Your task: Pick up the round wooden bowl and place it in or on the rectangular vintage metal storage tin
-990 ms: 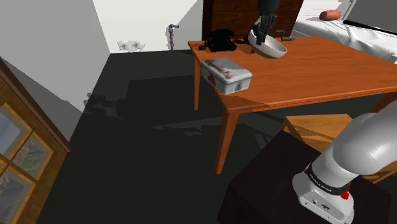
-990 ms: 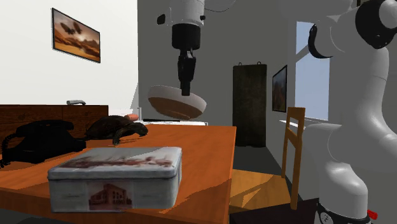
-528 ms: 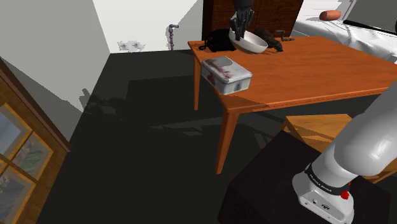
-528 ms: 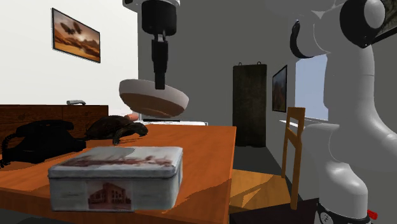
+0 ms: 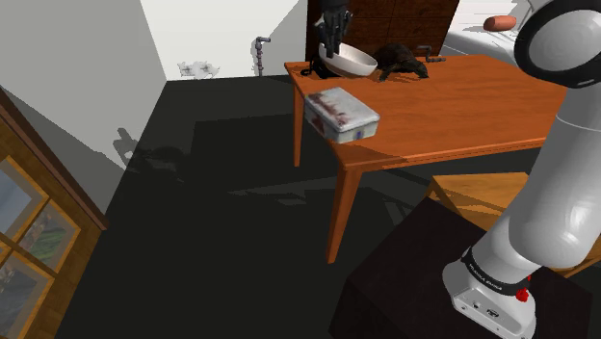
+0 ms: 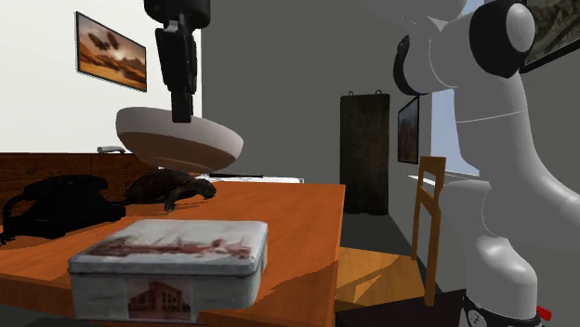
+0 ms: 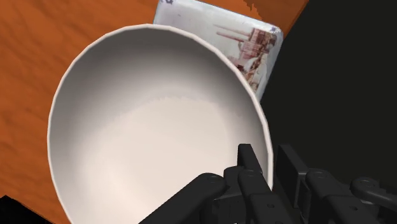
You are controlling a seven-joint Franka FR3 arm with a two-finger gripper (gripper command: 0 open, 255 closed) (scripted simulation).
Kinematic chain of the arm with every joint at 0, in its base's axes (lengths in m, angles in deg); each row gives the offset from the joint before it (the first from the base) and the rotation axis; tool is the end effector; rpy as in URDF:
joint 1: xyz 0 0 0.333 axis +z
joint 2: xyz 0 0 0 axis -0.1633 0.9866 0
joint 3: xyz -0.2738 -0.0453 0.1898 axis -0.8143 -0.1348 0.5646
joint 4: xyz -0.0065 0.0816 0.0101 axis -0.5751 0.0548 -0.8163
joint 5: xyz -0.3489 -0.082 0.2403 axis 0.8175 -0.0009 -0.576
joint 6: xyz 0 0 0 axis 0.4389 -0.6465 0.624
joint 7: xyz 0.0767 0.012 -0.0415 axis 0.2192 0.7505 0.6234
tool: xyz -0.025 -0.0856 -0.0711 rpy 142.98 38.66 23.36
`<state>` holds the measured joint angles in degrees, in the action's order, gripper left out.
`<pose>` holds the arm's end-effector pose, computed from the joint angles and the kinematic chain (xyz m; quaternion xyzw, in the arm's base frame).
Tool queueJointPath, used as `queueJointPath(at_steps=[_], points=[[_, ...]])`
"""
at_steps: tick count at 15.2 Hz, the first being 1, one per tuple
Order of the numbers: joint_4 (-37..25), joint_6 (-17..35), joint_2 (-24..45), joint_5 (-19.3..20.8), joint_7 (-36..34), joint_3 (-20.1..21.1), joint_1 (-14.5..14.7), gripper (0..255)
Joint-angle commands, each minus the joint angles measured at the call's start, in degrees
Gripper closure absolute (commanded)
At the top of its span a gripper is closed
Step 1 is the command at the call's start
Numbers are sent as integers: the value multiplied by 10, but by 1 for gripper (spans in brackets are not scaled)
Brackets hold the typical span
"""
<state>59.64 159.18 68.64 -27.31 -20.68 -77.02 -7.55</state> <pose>0.6450 0.0420 0.6799 0.9971 -0.0017 -0.0002 0.0760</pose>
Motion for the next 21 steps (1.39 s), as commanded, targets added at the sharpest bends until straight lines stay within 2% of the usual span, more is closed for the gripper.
queueJointPath(at_steps=[1,18,21], points=[[20,15,-6,-1,-4,1,0,255],[219,168,-50,-5,-22,-1,-6,255],[219,168,-50,-5,-22,-1,-6,255]])
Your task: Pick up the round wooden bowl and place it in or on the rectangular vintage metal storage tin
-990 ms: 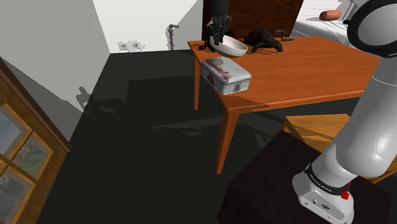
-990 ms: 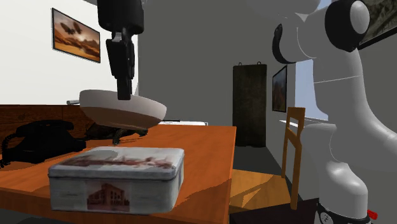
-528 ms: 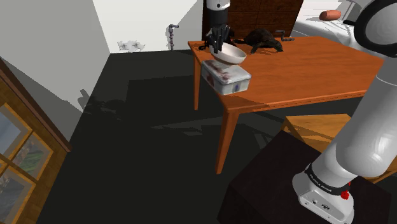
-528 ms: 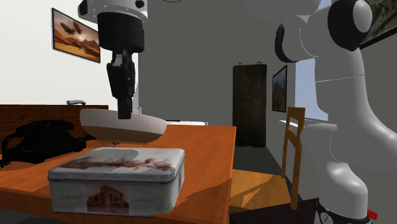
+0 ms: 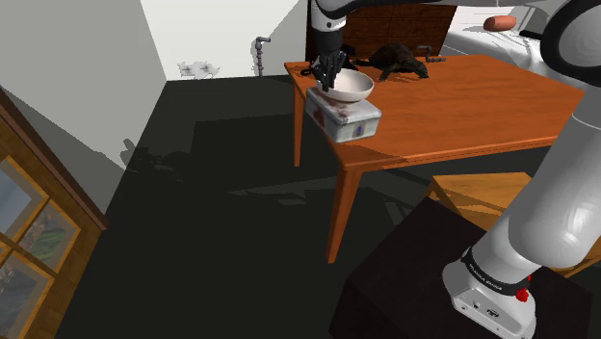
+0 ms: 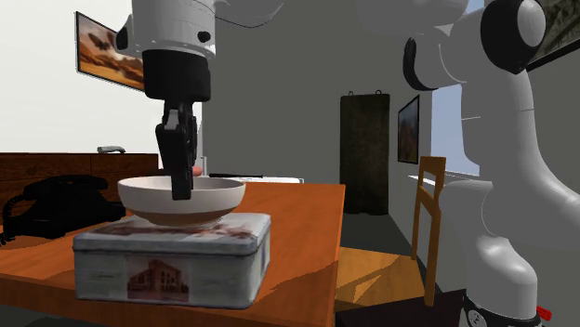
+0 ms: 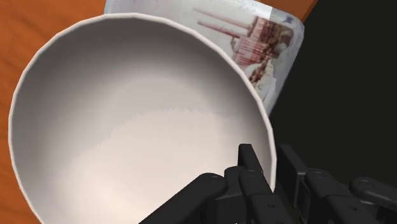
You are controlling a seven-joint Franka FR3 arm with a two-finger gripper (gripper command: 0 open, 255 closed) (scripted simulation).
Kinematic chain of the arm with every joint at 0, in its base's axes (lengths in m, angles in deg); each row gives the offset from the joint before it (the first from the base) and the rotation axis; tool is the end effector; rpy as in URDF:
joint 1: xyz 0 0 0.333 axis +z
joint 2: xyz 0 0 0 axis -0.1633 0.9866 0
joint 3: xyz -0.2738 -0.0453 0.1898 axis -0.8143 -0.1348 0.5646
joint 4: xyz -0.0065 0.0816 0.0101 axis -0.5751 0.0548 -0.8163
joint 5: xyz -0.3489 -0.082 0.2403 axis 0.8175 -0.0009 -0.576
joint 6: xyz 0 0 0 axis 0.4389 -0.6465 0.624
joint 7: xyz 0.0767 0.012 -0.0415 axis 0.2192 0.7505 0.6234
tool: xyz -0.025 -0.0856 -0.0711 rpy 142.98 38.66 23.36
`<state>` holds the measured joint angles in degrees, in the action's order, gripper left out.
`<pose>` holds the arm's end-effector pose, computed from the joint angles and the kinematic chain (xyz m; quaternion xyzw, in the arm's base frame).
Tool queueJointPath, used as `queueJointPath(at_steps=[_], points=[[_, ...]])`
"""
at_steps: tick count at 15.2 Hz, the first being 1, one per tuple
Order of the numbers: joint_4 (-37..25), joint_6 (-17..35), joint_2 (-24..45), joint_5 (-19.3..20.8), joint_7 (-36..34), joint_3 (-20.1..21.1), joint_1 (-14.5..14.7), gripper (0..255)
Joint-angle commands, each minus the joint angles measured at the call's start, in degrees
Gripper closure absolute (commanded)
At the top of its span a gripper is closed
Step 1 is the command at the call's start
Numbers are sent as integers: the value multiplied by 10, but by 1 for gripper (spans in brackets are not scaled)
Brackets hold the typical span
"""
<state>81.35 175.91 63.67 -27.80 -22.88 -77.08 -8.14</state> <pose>0.6443 0.0440 0.5691 0.9971 -0.0014 0.0008 0.0758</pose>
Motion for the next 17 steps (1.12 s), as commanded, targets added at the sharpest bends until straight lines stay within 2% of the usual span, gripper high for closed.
queueJointPath(at_steps=[1,5,6,11,15,17], points=[[1,1,0,0,0,0,0,255],[1,1,0,0,0,0,0,255],[1,1,0,0,0,0,0,0],[1,1,0,0,0,0,0,0],[-94,-79,17,1,2,4,7,0],[-94,-78,17,1,2,4,7,0]])
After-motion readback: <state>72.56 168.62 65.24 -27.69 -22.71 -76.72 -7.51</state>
